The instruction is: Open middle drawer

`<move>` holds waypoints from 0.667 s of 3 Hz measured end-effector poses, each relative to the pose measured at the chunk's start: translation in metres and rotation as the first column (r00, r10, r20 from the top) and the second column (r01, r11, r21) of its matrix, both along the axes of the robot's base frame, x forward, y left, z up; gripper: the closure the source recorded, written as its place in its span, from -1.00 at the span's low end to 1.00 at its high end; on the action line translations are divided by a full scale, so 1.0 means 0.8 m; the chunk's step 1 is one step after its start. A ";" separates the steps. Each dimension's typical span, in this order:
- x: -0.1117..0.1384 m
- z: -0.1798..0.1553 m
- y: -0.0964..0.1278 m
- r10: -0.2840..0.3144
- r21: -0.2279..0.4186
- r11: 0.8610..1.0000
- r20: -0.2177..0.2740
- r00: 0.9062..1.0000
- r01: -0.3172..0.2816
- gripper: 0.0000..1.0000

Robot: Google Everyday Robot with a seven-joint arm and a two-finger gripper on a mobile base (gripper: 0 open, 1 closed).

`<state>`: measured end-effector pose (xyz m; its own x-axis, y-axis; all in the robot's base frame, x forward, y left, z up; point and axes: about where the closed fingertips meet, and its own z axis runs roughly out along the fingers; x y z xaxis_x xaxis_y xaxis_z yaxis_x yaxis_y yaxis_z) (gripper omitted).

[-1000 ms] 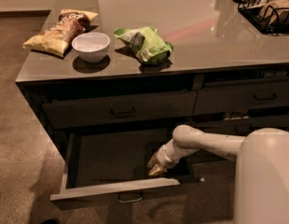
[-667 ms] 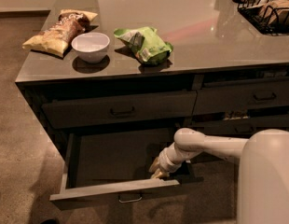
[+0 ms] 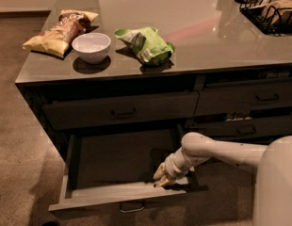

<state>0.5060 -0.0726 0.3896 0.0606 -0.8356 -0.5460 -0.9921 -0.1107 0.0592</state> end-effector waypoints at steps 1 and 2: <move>0.003 0.028 -0.005 0.000 0.041 0.999 0.036 0.999 -0.001 -0.01; 0.018 0.056 -0.010 -0.010 0.094 0.996 0.088 0.996 0.001 -0.02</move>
Offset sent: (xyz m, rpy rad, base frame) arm 0.0318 -0.0165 0.0766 0.1558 -0.1602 -0.0182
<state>0.5208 -0.0806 0.4346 0.1077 -0.7814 -0.6147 -0.9936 -0.1063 -0.0391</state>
